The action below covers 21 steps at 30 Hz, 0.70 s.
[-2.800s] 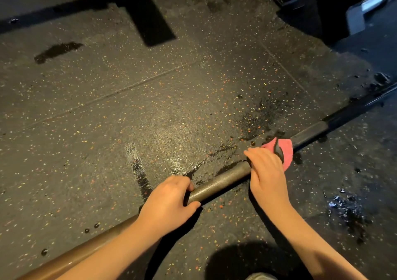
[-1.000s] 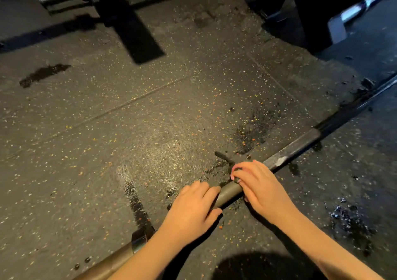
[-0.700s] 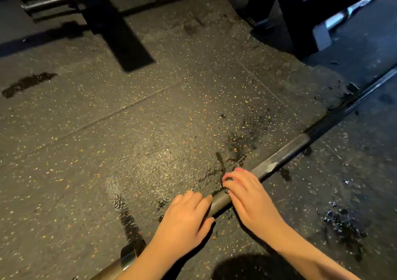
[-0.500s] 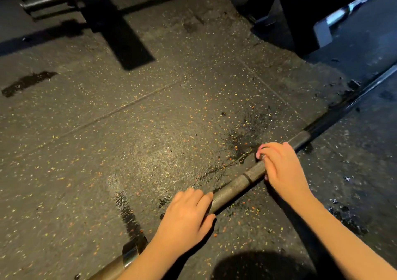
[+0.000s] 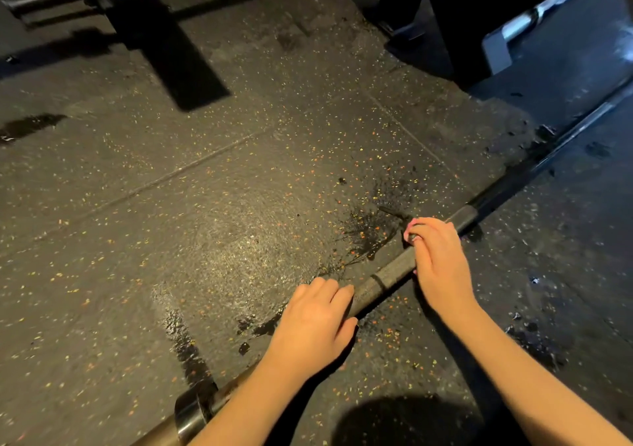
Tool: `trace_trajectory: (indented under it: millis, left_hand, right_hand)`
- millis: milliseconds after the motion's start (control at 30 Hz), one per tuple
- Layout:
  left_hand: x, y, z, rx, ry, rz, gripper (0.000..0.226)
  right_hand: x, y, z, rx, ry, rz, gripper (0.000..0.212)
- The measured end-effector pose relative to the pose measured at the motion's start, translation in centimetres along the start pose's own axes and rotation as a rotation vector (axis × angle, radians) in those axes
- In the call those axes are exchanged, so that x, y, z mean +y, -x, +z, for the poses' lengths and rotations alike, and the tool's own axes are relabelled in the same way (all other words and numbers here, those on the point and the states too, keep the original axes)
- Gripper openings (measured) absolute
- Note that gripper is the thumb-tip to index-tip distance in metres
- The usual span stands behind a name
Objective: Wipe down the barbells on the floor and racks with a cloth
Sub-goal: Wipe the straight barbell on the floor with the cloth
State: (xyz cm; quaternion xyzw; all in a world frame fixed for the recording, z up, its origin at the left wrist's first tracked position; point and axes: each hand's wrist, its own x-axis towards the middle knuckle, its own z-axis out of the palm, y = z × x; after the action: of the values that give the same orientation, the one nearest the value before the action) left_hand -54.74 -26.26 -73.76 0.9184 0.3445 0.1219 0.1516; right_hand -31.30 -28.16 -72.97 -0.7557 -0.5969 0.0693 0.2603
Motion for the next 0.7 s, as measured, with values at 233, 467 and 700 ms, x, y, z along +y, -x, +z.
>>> trace_trajectory:
  millis: [233, 467, 700]
  left_hand:
    - [-0.4, -0.2, 0.1, 0.013, 0.003, 0.021, 0.040]
    - [-0.9, -1.0, -0.8, -0.012, -0.044, -0.009, 0.039]
    - [-0.7, -2.8, -0.4, 0.039, -0.043, -0.084, 0.027]
  right_hand:
    - [-1.1, 1.8, 0.7, -0.273, 0.017, -0.398, 0.031]
    - [-0.6, -1.0, 0.3, 0.070, -0.063, 0.047, 0.030]
    - [-1.8, 0.2, 1.3, -0.259, 0.028, -0.418, 0.033]
